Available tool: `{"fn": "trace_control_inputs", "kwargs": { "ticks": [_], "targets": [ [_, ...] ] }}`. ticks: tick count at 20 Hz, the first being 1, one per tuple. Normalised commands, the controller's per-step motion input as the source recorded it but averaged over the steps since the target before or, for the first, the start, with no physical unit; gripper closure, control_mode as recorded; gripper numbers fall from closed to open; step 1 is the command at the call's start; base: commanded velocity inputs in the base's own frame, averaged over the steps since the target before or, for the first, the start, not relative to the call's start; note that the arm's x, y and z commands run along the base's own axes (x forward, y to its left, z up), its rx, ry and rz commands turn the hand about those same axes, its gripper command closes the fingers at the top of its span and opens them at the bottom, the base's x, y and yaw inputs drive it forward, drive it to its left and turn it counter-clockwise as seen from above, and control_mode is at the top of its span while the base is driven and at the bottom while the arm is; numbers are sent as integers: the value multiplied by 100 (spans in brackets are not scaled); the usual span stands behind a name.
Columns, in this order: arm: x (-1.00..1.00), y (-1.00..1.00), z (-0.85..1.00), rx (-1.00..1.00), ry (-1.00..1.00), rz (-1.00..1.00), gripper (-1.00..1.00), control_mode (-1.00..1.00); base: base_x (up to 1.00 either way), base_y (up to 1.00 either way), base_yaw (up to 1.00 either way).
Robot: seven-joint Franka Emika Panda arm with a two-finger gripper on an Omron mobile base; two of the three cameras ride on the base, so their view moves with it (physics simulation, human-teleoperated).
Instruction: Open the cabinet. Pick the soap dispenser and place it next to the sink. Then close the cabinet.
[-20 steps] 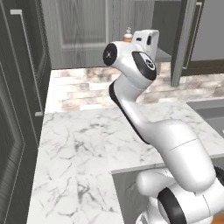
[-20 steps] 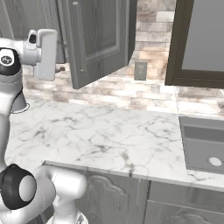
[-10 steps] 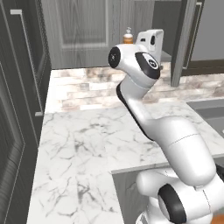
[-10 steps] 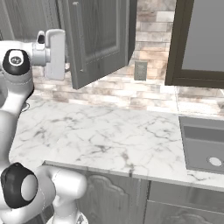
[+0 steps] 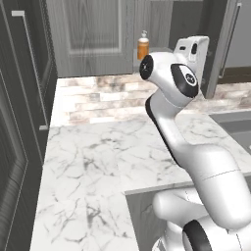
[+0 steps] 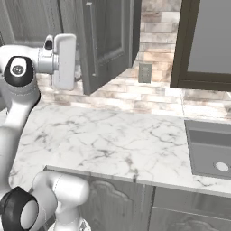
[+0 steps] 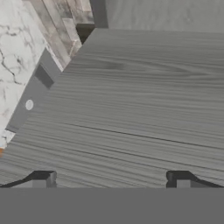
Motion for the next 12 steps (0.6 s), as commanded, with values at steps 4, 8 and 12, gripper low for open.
{"fn": "trace_control_inputs", "kwargs": {
  "ticks": [4, 8, 12],
  "targets": [
    [-25, -37, 0, 0, -1, -7, -100, -100, 0, 0, 0],
    [-18, -29, 0, 0, -3, -3, -100, -100, 0, 0, 0],
    [-12, -13, 0, 0, -6, 0, -100, -100, 0, 0, 0]
  ]
}}
